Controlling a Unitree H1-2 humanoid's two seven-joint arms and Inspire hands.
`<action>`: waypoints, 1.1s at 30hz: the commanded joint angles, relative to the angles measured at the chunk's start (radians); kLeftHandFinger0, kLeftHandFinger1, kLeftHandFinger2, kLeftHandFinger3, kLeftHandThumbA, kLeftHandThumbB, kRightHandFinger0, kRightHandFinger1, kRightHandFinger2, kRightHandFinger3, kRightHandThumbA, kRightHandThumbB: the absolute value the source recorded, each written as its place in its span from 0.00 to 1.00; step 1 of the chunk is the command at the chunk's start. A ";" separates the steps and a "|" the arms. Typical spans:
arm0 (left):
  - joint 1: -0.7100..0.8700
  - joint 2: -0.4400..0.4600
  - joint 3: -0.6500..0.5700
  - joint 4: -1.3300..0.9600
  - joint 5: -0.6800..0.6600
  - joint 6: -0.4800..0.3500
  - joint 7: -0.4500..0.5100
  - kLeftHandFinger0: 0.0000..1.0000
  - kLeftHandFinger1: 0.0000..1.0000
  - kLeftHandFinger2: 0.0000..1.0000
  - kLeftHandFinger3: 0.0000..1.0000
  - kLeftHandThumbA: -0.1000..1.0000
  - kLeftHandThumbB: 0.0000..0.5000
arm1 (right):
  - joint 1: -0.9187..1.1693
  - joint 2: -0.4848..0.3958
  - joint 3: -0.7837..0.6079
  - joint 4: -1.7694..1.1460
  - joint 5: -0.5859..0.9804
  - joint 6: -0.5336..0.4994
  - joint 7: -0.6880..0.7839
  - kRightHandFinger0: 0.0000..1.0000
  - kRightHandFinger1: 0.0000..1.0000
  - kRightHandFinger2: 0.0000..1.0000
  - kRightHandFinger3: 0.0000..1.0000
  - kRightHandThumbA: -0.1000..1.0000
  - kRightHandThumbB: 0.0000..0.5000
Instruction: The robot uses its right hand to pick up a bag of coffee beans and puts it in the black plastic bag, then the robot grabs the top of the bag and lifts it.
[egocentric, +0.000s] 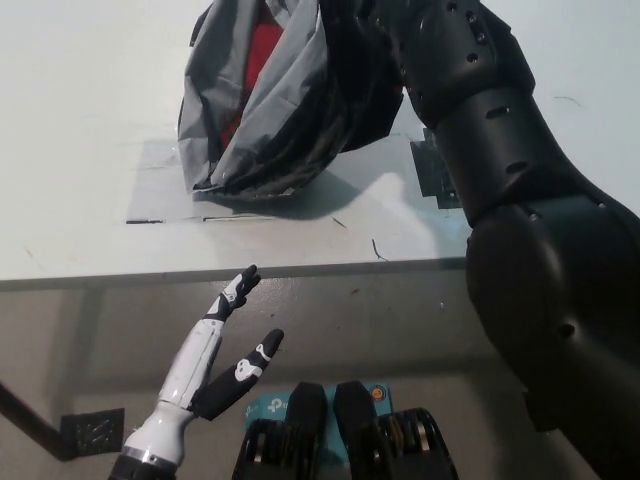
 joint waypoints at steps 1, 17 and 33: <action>0.027 -0.013 -0.038 -0.039 0.024 -0.075 0.008 1.00 1.00 1.00 1.00 0.81 0.20 | -0.638 0.035 -0.063 -0.123 0.112 -0.069 0.039 0.00 0.15 0.73 1.00 0.00 0.11; 0.160 -0.014 -0.077 -0.043 0.036 -0.101 0.016 1.00 1.00 1.00 1.00 0.78 0.24 | -0.292 0.104 -0.070 -0.337 0.098 -0.013 -0.025 0.00 0.20 0.70 0.96 0.00 0.17; 0.071 -0.008 -0.070 -0.043 0.046 -0.073 0.008 1.00 1.00 1.00 1.00 0.76 0.22 | -0.445 0.039 -0.075 -0.300 0.106 -0.010 0.005 0.00 0.21 0.68 0.97 0.00 0.21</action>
